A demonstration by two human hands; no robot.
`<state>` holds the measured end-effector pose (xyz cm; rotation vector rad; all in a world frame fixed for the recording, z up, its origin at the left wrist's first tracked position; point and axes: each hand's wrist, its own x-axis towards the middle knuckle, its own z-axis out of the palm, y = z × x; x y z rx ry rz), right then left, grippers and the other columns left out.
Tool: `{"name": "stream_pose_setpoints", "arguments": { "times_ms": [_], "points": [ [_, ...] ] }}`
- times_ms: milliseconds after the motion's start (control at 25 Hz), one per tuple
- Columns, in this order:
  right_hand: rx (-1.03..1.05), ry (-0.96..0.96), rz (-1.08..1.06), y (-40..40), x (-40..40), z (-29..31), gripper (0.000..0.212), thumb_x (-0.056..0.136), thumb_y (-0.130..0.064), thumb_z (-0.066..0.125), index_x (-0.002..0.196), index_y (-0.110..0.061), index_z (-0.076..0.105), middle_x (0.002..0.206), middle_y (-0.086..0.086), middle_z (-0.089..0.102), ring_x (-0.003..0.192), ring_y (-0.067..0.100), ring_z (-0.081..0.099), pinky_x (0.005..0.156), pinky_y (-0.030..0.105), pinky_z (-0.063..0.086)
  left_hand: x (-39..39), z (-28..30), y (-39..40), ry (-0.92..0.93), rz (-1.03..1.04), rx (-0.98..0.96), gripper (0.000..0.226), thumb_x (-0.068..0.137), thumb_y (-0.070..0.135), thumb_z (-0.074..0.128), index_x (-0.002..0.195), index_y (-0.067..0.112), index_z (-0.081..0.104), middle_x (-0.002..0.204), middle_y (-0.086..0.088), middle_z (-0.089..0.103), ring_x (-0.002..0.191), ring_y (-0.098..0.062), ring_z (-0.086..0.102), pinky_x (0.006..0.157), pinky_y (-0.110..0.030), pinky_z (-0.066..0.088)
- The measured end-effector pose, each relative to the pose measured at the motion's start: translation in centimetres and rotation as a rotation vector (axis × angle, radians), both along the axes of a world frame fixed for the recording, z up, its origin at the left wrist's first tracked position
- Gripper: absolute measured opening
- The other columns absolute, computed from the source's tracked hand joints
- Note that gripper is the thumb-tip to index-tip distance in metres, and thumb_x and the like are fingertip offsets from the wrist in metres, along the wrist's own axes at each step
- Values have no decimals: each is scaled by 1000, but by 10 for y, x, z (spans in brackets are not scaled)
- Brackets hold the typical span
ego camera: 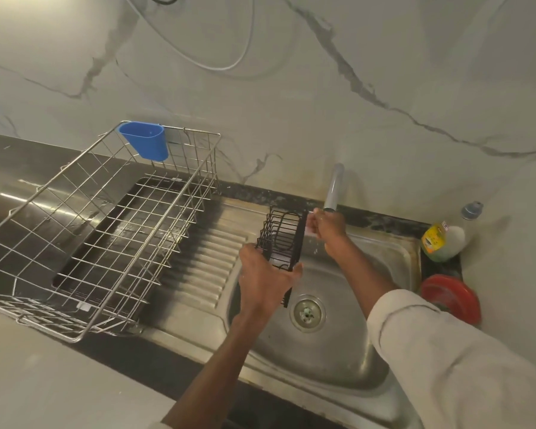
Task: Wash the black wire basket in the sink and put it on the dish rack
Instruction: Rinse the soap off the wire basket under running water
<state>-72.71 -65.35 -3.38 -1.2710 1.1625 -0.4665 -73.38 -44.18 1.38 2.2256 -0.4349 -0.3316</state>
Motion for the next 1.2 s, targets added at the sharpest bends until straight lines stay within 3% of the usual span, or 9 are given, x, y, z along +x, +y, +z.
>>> {"name": "stream_pose_setpoints", "arguments": {
  "times_ms": [120,240,360,440,560,760,920,1080,1200],
  "points": [
    [-21,-20,-28,-2,8,-2,45,90,-40,77,107,1,71,85,7,75,48,4,61,39,17,44,17,-2,8,10,12,25,75,68,55,91,115,21,44,110,6,49,93,-16,60,81,-41,57],
    [-83,51,3,1,15,-2,65,70,-70,76,103,-13,72,108,7,73,89,19,72,64,25,55,30,-4,16,35,-55,32,69,72,45,89,119,23,43,114,8,50,94,-8,58,74,-29,51],
    [-12,-37,252,1,9,8,46,90,-61,65,95,-16,73,111,3,69,109,22,64,99,40,50,41,-6,14,19,-148,-19,47,78,25,84,105,34,47,105,9,59,90,-9,62,71,-30,57],
    [60,-60,350,1,-9,18,56,88,-68,63,109,-17,74,121,7,69,117,23,63,103,44,49,46,-2,7,-1,-258,-33,43,84,9,78,89,38,47,92,13,60,77,-2,59,61,-18,51],
    [83,-40,388,-6,-41,25,46,92,-46,72,123,-12,69,124,16,67,119,22,62,98,40,54,55,-6,-10,-2,-418,-24,40,85,12,72,116,29,54,110,11,63,94,0,61,77,-29,57],
    [30,-37,74,0,-79,40,23,93,-30,73,113,-19,74,113,-2,69,110,19,59,82,39,49,64,-18,-44,51,-580,-60,47,97,14,71,138,25,51,114,21,65,106,-4,64,85,-20,48],
    [56,-68,-222,14,-106,45,17,89,-16,77,106,-18,75,107,8,75,102,26,68,80,44,56,71,-25,-70,147,-623,-146,57,101,-1,61,150,27,53,121,16,68,111,-6,64,94,-22,48],
    [51,-118,-472,34,-120,48,25,82,-5,77,105,-13,74,109,12,75,101,25,69,86,42,58,69,-35,-107,117,-563,-160,40,101,1,62,130,26,74,116,8,78,108,-13,72,98,-32,57],
    [73,-95,-508,51,-128,55,26,84,-11,74,108,-18,70,110,5,70,105,22,64,94,55,55,65,-36,-135,333,-511,-177,39,101,-3,63,118,27,81,119,1,79,108,-20,75,96,-30,59]
  ]
}}
